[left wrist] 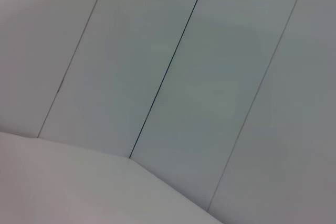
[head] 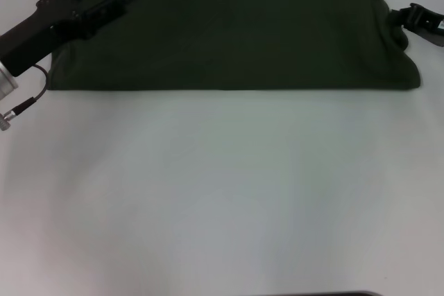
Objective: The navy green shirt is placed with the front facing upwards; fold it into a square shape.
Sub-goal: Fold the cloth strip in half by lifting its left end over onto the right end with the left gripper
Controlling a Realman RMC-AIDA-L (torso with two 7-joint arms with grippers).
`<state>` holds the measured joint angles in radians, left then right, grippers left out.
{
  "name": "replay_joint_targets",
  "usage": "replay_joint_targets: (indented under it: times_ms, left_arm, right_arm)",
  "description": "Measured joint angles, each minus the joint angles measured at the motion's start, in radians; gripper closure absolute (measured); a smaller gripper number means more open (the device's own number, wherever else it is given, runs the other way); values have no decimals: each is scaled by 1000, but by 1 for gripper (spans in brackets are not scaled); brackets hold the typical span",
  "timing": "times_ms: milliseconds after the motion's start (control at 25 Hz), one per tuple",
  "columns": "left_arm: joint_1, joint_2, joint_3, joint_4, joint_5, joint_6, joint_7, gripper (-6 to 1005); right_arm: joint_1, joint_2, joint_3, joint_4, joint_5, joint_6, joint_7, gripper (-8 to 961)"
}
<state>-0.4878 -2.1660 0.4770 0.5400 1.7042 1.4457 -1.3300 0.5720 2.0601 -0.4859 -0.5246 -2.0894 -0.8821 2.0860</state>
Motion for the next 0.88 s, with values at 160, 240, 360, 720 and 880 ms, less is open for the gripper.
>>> replay_joint_targets:
  times_ms: [160,240,360,720,880]
  left_arm:
    - [0,0,0,0,0,1,0,79]
    - [0,0,0,0,0,1,0,79]
    - [0,0,0,-1,0,1,1,79]
    - [0,0,0,-9,0,1,9,78]
    - [-2,0,0,-10,0,1,10,78]
  right_arm:
    - [-29,-6,0,-3,57,-9,-21,953]
    - [-40,-11,0,-3,72,-15,-24,952]
    - [-46,-14,-1,-1,78,-19,-23,950]
    - [-59,-9,8,-2,90,-17,-24,946]
    - [-62,-13,21,-3,96,-20,-24,945]
